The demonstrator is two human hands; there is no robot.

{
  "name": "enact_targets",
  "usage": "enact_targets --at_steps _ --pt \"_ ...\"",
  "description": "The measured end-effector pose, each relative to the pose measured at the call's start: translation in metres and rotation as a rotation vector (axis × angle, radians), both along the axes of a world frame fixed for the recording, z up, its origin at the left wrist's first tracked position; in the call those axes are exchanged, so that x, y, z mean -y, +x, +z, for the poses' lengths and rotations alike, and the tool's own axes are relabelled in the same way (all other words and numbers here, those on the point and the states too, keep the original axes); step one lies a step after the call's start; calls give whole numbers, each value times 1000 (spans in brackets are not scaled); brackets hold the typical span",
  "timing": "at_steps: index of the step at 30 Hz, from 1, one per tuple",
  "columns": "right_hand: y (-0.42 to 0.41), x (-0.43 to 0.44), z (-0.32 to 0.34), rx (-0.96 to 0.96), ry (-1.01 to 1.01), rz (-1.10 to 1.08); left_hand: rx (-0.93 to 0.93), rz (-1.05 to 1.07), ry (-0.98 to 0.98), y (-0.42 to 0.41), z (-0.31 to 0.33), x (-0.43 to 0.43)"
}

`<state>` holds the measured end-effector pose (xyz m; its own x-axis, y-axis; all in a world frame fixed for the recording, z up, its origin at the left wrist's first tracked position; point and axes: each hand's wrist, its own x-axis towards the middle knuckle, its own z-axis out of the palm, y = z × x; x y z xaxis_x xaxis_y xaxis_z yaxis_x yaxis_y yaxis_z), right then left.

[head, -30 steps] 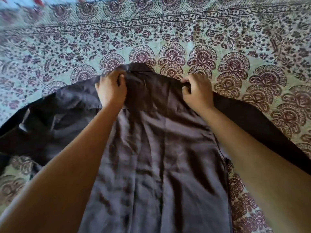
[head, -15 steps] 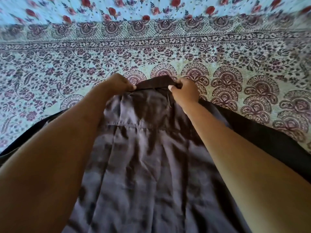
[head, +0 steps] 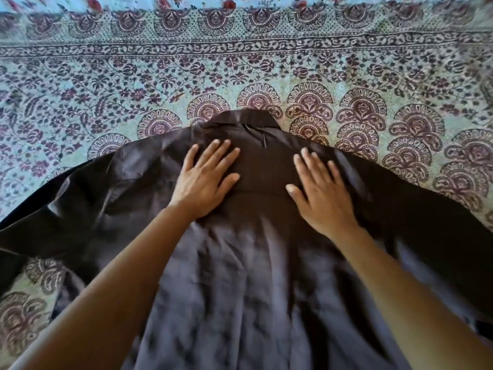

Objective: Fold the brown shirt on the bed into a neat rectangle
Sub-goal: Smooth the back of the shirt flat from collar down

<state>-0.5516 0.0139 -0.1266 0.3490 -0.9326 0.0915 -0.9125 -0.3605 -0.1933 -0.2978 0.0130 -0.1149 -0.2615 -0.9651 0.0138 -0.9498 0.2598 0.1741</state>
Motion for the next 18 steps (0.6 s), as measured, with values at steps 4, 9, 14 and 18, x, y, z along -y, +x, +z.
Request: enact_targets --at_steps 4,9,14,18 --pt "-31 12 -2 -106 79 -49 81 404 120 70 -9 -2" --pt "-10 -5 11 -43 77 -169 69 584 146 66 15 -6" --pt "30 -87 17 15 71 37 -59 268 101 -38 16 -66" --pt "-26 -104 6 -95 105 -59 66 158 146 -37 -6 -99"
